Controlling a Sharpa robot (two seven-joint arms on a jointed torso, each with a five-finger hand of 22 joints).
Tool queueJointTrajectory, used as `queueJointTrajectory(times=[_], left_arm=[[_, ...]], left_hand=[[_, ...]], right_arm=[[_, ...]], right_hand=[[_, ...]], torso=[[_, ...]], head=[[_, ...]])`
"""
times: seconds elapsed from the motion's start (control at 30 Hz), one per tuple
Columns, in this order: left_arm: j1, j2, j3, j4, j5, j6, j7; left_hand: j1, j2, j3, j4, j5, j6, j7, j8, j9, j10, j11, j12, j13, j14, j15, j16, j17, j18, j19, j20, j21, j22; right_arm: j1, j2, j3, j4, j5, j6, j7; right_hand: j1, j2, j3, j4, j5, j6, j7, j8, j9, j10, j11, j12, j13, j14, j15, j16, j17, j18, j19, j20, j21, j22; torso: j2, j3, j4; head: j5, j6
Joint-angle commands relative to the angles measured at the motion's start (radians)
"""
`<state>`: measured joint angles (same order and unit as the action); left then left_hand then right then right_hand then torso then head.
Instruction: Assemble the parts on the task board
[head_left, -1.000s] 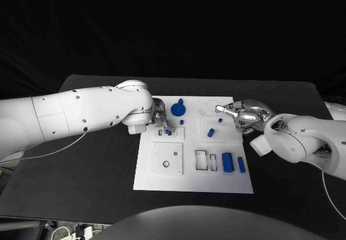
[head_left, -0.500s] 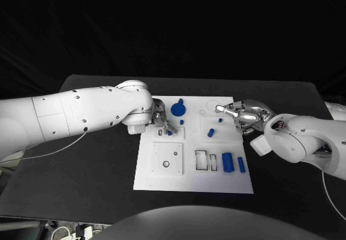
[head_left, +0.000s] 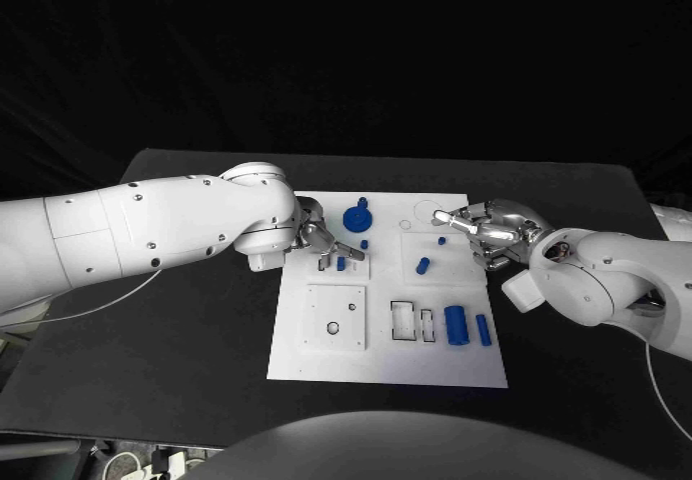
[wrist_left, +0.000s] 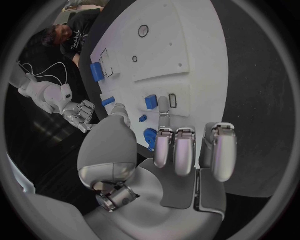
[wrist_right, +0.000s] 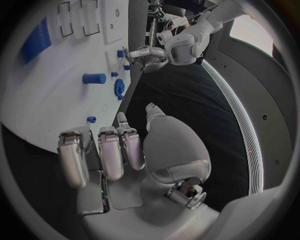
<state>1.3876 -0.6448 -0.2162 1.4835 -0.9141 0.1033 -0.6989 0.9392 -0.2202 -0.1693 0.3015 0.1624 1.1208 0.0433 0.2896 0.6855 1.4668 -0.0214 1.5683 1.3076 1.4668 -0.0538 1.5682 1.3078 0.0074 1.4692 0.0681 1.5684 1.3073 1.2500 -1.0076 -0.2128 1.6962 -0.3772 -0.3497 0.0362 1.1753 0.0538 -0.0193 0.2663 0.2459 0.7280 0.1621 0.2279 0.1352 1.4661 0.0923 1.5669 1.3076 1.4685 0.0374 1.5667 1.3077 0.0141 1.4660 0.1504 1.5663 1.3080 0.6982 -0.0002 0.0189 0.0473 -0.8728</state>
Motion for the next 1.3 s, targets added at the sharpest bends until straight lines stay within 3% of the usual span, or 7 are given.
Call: queueJointTrajectory(times=[0.03, 0.23, 0.4, 0.57, 0.67, 0.87, 1.3], left_arm=[[0.015, -0.025, 0.008, 0.03, 0.003, -0.061, -0.032], [0.06, -0.051, 0.015, 0.039, -0.001, -0.012, -0.043], [0.086, -0.047, 0.016, 0.003, -0.01, 0.038, -0.051], [0.095, -0.012, 0.008, -0.085, -0.015, 0.087, -0.045], [0.096, 0.011, 0.004, -0.132, -0.017, 0.117, -0.045], [0.09, 0.055, 0.0, -0.202, -0.016, 0.167, -0.047], [0.053, 0.117, -0.001, -0.292, -0.015, 0.186, -0.039]], left_hand=[[-0.018, -0.004, -0.006, 0.0, -0.006, 0.008, -0.002, -0.001, 0.003, 0.104, 0.008, 0.002, 0.263, 0.104, 0.004, 0.003, 0.263, -0.007, 0.102, 0.004, 0.002, 0.263], [0.008, 0.004, 0.005, -0.001, 0.008, 0.004, -0.001, -0.005, 0.007, 0.104, 0.009, 0.002, 0.263, 0.104, 0.004, 0.003, 0.263, -0.007, 0.102, 0.004, 0.002, 0.263], [0.055, 0.023, 0.02, -0.001, 0.039, 0.008, -0.004, -0.005, 0.014, 0.104, 0.007, 0.002, 0.263, 0.104, 0.004, 0.003, 0.263, -0.007, 0.102, 0.004, 0.002, 0.263], [0.117, 0.05, 0.042, -0.002, 0.125, 0.016, -0.009, -0.009, 0.02, 0.104, 0.002, 0.002, 0.263, 0.104, 0.0, 0.003, 0.263, -0.007, 0.102, 0.002, 0.002, 0.263], [0.126, 0.056, 0.046, -0.002, 0.137, 0.019, -0.011, -0.011, 0.022, 0.104, 0.0, 0.002, 0.263, 0.104, -0.001, 0.003, 0.263, -0.007, 0.102, 0.001, 0.002, 0.263], [0.15, 0.073, 0.059, -0.003, 0.14, 0.022, -0.014, -0.016, 0.022, 0.104, -0.002, 0.002, 0.263, 0.104, -0.003, 0.003, 0.263, -0.007, 0.102, -0.001, 0.002, 0.263], [0.188, 0.106, 0.082, -0.004, 0.139, 0.021, -0.015, -0.029, 0.023, 0.104, -0.004, 0.002, 0.263, 0.104, -0.005, 0.003, 0.263, -0.007, 0.102, -0.003, 0.002, 0.263]], right_arm=[[-0.001, 0.001, 0.0, -0.002, 0.0, 0.011, -0.003], [-0.003, 0.005, 0.0, -0.005, 0.0, 0.013, -0.008], [-0.003, 0.008, 0.0, -0.007, 0.0, 0.016, -0.011], [-0.004, 0.009, 0.0, -0.008, 0.0, 0.017, -0.013], [-0.004, 0.009, 0.0, -0.008, 0.0, 0.019, -0.015], [-0.004, 0.009, -0.001, -0.007, 0.0, 0.019, -0.017], [-0.004, 0.007, -0.001, -0.003, -0.001, 0.021, -0.018]], right_hand=[[-0.004, 0.002, -0.004, 0.0, 0.006, 0.0, 0.005, -0.006, -0.002, 0.105, -0.005, 0.004, 0.263, 0.102, -0.003, 0.004, 0.263, -0.014, 0.105, -0.006, 0.004, 0.263], [-0.004, 0.003, -0.004, 0.001, 0.006, 0.0, 0.005, -0.006, -0.002, 0.105, -0.005, 0.004, 0.263, 0.102, -0.003, 0.004, 0.263, -0.014, 0.105, -0.006, 0.004, 0.263], [-0.004, 0.003, -0.004, 0.001, 0.006, -0.001, 0.005, -0.007, -0.002, 0.105, -0.004, 0.004, 0.263, 0.102, -0.003, 0.004, 0.263, -0.014, 0.105, -0.006, 0.004, 0.263], [-0.003, 0.003, -0.005, 0.001, 0.006, -0.002, 0.006, -0.007, -0.002, 0.105, -0.004, 0.004, 0.263, 0.102, -0.002, 0.004, 0.263, -0.014, 0.105, -0.006, 0.004, 0.263], [-0.003, 0.003, -0.005, 0.001, 0.006, -0.002, 0.006, -0.007, -0.002, 0.105, -0.004, 0.004, 0.263, 0.102, -0.002, 0.004, 0.263, -0.014, 0.105, -0.006, 0.004, 0.263], [-0.003, 0.004, -0.005, 0.001, 0.006, -0.003, 0.006, -0.009, -0.003, 0.105, -0.003, 0.004, 0.263, 0.102, -0.002, 0.004, 0.263, -0.014, 0.105, -0.006, 0.004, 0.263], [-0.002, 0.004, -0.006, 0.0, 0.007, -0.004, 0.007, -0.01, -0.003, 0.105, -0.003, 0.004, 0.263, 0.102, -0.001, 0.004, 0.263, -0.014, 0.105, -0.005, 0.004, 0.263]], torso=[[-0.001, 0.0003, 0.0024], [-0.003, 0.0013, 0.0036], [-0.002, 0.0005, 0.0029], [-0.001, 0.0009, 0.002], [0.0, 0.0008, -0.0012], [0.0, 0.0006, 0.0007], [0.0, 0.0002, 0.0013]], head=[[0.0, 0.0], [0.004, 0.0], [0.012, 0.0], [0.013, 0.005], [0.016, 0.008], [0.013, 0.007], [0.01, 0.006]])
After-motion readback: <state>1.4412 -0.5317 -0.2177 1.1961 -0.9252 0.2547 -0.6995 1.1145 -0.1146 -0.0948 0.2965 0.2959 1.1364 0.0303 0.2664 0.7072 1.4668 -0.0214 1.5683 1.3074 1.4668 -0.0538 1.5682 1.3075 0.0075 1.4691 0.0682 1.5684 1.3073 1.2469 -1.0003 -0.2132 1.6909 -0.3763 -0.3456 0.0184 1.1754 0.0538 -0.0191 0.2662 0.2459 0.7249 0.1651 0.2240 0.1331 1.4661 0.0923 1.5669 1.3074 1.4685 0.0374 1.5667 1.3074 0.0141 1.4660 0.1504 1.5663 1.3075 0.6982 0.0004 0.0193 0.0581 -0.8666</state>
